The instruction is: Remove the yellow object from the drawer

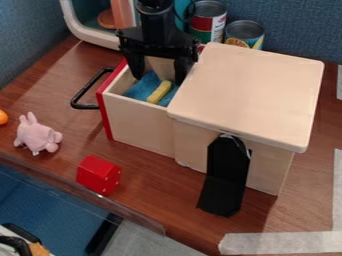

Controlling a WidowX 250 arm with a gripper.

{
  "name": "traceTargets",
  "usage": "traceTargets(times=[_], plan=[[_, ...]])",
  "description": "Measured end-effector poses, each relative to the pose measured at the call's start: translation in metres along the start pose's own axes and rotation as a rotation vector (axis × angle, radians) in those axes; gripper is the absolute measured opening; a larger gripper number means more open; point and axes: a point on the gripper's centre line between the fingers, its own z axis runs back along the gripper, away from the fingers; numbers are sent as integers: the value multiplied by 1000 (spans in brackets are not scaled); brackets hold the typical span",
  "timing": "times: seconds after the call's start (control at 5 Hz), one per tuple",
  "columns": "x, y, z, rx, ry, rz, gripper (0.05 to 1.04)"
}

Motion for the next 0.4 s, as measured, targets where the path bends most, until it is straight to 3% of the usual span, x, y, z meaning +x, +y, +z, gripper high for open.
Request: traceTargets(times=[0.4], plan=[[2, 2, -4, 9, 8, -26, 1001]])
